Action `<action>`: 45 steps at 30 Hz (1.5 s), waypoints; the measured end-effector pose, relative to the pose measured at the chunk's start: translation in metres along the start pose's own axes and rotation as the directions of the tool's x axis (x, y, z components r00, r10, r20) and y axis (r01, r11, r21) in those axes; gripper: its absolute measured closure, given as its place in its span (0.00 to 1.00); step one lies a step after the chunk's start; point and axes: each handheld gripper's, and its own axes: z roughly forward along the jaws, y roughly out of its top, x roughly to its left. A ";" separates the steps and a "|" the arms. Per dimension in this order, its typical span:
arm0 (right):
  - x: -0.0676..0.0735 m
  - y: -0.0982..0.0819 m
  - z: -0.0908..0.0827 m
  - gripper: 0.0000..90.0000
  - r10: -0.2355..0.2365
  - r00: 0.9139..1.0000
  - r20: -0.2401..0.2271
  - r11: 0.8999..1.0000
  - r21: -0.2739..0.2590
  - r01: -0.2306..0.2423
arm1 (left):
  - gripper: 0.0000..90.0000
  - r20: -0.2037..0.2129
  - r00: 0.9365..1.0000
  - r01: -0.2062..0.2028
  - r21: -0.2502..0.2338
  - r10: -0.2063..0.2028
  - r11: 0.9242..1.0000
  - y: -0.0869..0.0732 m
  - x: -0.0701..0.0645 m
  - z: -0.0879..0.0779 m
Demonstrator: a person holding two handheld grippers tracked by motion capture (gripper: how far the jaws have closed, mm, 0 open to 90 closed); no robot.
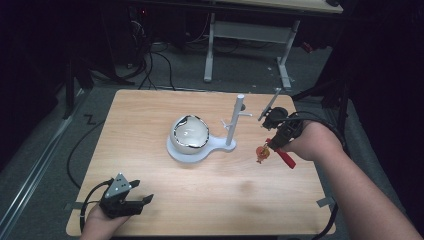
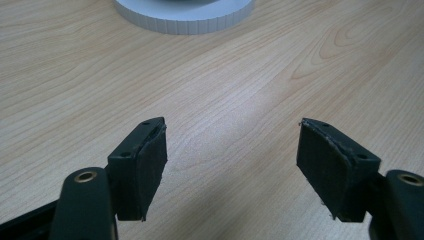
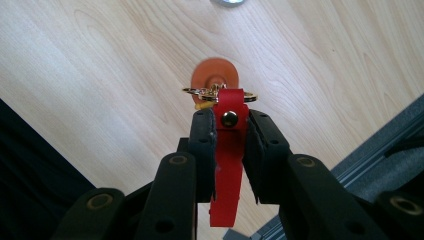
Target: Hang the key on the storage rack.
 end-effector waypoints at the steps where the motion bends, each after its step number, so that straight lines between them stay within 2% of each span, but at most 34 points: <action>1: -0.003 0.000 -0.002 0.83 0.007 1.000 0.001 1.000 -0.002 -0.007 | 0.32 -0.001 1.000 -0.001 -0.001 0.001 1.000 0.000 0.000 0.000; 11: -0.022 0.010 -0.015 0.83 0.060 0.998 0.012 0.998 -0.018 -0.060 | 0.32 0.002 1.000 -0.003 0.001 0.003 1.000 0.000 0.000 0.000; 13: -0.025 0.017 -0.015 0.83 0.075 0.997 0.019 0.997 -0.027 -0.074 | 0.32 0.001 1.000 -0.005 0.000 0.005 1.000 0.000 0.000 0.000; 17: -0.026 0.030 -0.010 0.83 0.065 0.998 0.017 0.997 -0.035 -0.064 | 0.32 0.000 1.000 0.001 -0.005 -0.001 1.000 0.000 0.000 -0.001; 29: -0.032 0.062 -0.007 0.83 0.083 0.997 0.012 0.995 -0.055 -0.082 | 0.32 0.002 1.000 0.002 -0.009 -0.002 1.000 0.000 0.001 -0.002; 31: -0.032 0.064 -0.007 0.83 0.094 0.996 0.006 0.994 -0.054 -0.093 | 0.32 0.001 1.000 0.001 -0.009 -0.001 1.000 0.000 0.001 -0.002; 32: -0.036 0.068 -0.007 0.83 0.082 0.997 0.000 0.995 -0.053 -0.082 | 0.32 0.003 1.000 -0.001 -0.007 0.001 1.000 0.000 0.001 -0.002; 39: -0.042 0.077 -0.003 0.83 0.086 0.996 -0.003 0.995 -0.048 -0.086 | 0.32 0.002 1.000 0.000 -0.007 0.000 1.000 -0.001 0.001 -0.002; 41: -0.043 0.079 -0.002 0.83 0.109 0.994 -0.009 0.993 -0.043 -0.109 | 0.32 0.002 1.000 -0.001 -0.005 0.001 1.000 -0.001 0.001 -0.002; 45: -0.048 0.080 0.001 0.83 0.104 0.995 -0.014 0.994 -0.045 -0.104 | 0.32 0.002 1.000 0.000 -0.003 0.000 1.000 -0.001 0.001 -0.002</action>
